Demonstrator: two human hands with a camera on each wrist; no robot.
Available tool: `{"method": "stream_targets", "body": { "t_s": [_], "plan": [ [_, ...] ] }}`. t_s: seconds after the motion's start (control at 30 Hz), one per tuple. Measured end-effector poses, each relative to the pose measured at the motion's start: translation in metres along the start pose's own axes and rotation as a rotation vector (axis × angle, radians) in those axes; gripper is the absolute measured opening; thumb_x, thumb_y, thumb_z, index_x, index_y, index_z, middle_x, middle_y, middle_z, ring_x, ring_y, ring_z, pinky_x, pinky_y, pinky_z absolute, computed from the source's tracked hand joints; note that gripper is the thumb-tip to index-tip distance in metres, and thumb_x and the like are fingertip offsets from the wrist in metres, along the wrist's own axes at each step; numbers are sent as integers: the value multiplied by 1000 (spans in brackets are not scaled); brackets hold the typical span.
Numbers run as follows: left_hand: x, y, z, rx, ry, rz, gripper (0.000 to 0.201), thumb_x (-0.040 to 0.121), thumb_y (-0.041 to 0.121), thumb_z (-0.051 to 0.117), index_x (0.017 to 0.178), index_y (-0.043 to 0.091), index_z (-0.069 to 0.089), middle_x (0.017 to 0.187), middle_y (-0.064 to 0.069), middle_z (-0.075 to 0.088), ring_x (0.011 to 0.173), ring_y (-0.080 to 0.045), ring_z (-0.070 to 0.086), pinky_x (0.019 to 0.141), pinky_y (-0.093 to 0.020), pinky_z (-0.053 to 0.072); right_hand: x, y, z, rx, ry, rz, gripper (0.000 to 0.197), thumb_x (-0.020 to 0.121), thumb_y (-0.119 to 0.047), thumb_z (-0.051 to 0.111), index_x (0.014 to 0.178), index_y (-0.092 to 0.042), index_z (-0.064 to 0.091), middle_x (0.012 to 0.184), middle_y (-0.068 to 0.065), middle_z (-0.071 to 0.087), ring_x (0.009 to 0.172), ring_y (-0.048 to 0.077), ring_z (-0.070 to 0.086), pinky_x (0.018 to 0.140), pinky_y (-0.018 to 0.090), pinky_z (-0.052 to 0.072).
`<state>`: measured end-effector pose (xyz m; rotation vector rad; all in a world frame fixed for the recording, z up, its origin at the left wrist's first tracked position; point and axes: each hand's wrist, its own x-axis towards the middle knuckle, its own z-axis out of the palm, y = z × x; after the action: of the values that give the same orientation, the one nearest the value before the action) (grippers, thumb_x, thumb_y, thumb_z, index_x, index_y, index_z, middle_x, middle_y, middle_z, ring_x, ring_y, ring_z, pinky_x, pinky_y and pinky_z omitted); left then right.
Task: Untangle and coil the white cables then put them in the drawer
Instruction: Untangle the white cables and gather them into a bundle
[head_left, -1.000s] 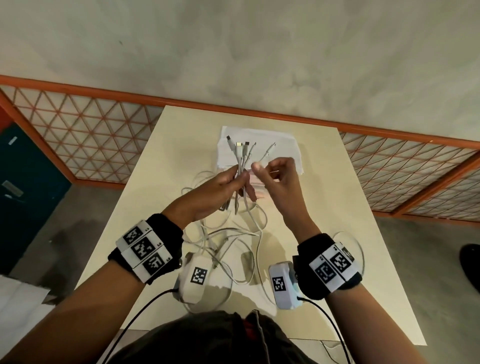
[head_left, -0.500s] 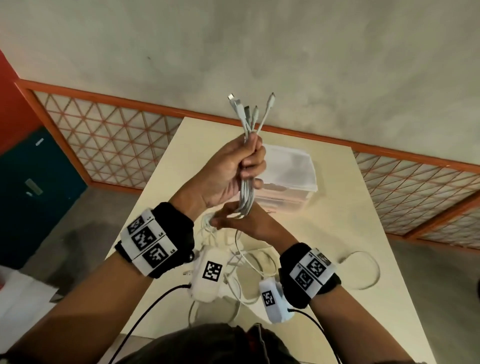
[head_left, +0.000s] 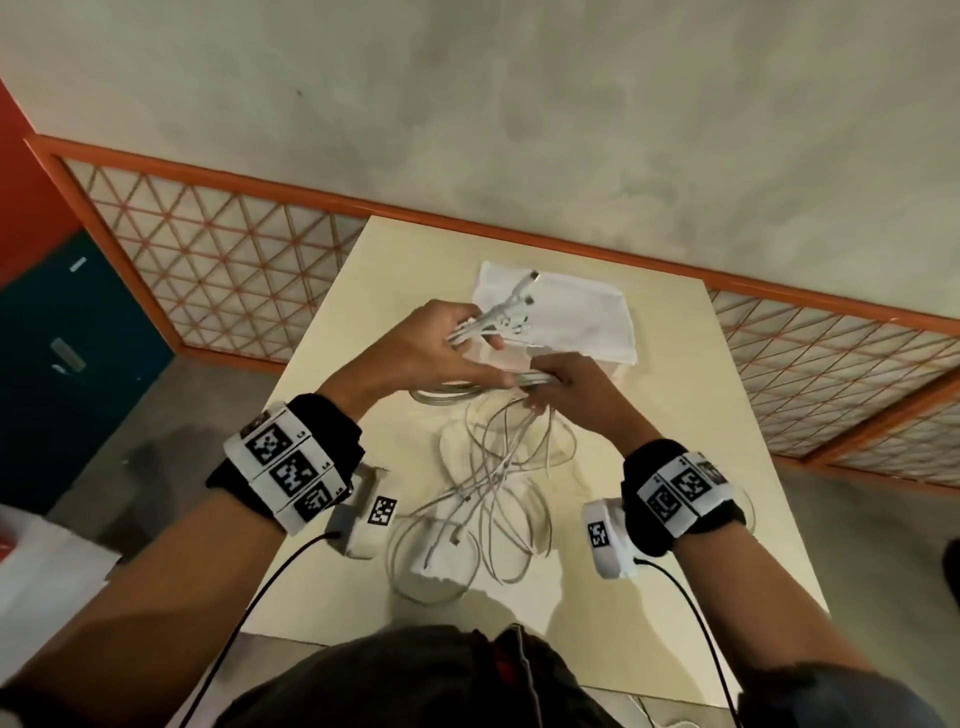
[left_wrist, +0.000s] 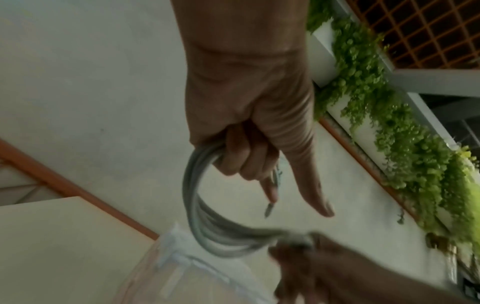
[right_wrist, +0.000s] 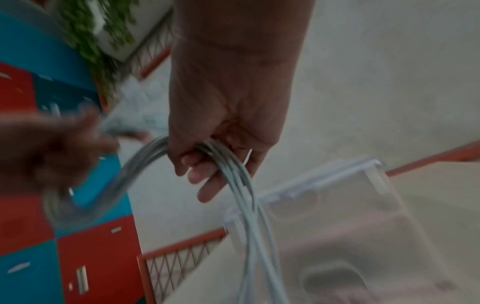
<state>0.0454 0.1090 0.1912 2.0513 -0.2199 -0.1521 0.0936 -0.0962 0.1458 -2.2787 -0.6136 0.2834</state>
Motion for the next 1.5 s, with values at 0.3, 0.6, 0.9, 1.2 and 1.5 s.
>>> {"method": "stream_targets", "body": {
  "t_s": [0.3,0.6,0.9,1.2,1.5],
  "plan": [
    [-7,-4,28,-132,-44,17,15,88,20,65,73,14,66,48,7,48,42,-5,39,44,-13,30,-6,-33,-21,44,183,-93,17,79,-6,67,62,-5,64,47,2,52,40,3,39,45,15,32],
    [2,25,17,-240,294,285,18,88,24,64,70,22,61,44,13,41,40,-2,32,42,-17,28,-34,-4,-13,407,93,54,45,86,-27,67,51,-10,43,40,6,42,38,18,37,42,20,36],
    [3,13,9,-272,566,221,22,89,27,64,69,18,62,49,10,45,40,-3,35,46,-13,30,-54,51,-3,337,-3,217,38,86,-31,65,57,-12,51,55,7,63,64,22,61,68,27,46],
    [-6,-76,11,-42,459,-285,26,73,30,80,67,12,63,47,8,50,43,-2,45,49,-17,34,-55,35,-42,296,238,162,52,87,-46,60,77,4,50,52,1,35,41,9,35,44,23,35],
    [-5,-32,30,-393,280,-162,30,97,36,48,73,21,38,59,2,37,42,-6,24,42,-19,20,-50,43,-49,-273,84,116,52,93,-44,51,59,-4,51,52,3,46,49,14,40,57,29,33]
  ]
}}
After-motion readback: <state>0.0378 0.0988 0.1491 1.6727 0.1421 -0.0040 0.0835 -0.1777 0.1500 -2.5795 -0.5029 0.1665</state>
